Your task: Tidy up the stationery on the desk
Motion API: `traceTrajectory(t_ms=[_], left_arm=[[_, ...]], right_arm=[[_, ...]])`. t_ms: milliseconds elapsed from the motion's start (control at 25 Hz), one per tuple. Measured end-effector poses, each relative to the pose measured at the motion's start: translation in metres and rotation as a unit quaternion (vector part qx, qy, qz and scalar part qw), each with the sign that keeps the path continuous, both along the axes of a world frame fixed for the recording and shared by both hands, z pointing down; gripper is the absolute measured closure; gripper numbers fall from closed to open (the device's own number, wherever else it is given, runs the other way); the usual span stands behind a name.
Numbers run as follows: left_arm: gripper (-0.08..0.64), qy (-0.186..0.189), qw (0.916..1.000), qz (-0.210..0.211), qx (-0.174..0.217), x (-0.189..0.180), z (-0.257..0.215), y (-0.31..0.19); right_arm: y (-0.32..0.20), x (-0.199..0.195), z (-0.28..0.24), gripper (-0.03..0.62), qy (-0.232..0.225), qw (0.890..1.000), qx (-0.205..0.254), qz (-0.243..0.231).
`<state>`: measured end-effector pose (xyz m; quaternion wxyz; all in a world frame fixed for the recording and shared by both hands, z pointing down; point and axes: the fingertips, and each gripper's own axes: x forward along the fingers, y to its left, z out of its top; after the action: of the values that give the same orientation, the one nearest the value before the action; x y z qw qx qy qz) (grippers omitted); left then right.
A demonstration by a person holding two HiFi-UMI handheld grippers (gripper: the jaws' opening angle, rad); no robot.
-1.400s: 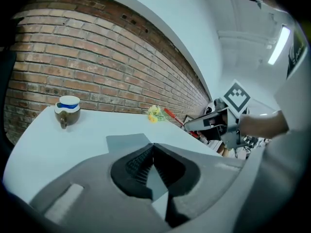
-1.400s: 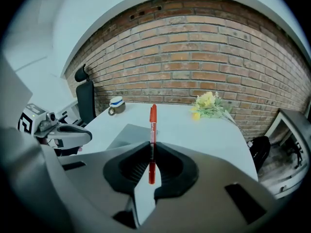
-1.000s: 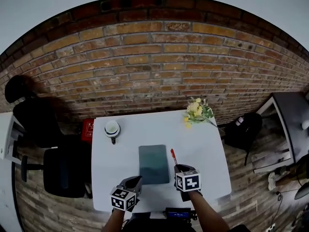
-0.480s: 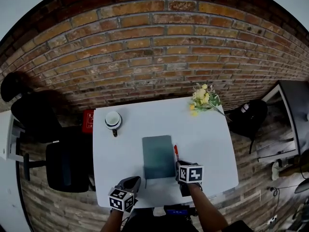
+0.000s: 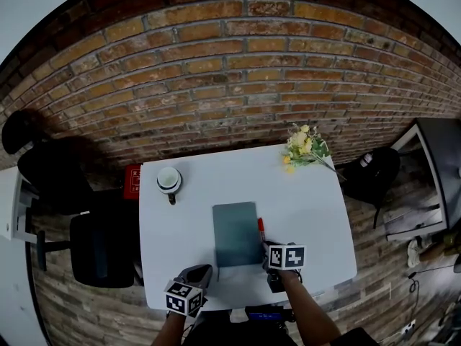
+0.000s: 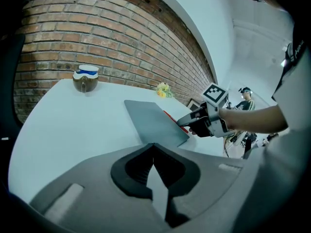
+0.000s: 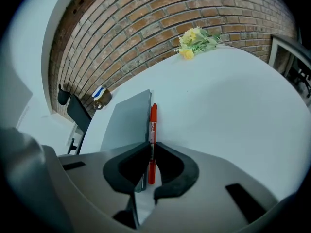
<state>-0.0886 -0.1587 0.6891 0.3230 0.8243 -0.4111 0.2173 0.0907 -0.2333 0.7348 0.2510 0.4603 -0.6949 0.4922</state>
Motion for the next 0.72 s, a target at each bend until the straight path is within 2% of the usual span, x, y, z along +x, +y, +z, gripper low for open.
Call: traceTrajectory(t_ms=[440, 600, 720], left_arm=[[0.548, 0.002, 0.9999, -0.010, 0.011, 0.007, -0.009, -0.004], [0.548, 0.008, 0.9996, -0.009, 0.026, 0.018, -0.018, -0.013], [0.548, 0.015, 0.9989, -0.005, 0.043, 0.029, -0.029, -0.023]], right_arm=[[0.004, 0.005, -0.010, 0.483, -0.026, 0.999, 0.012, -0.019], [0.001, 0.015, -0.033, 0.492, -0.006, 0.997, 0.060, -0.049], [-0.004, 0.018, -0.057, 0.514, 0.010, 0.990, 0.114, -0.080]])
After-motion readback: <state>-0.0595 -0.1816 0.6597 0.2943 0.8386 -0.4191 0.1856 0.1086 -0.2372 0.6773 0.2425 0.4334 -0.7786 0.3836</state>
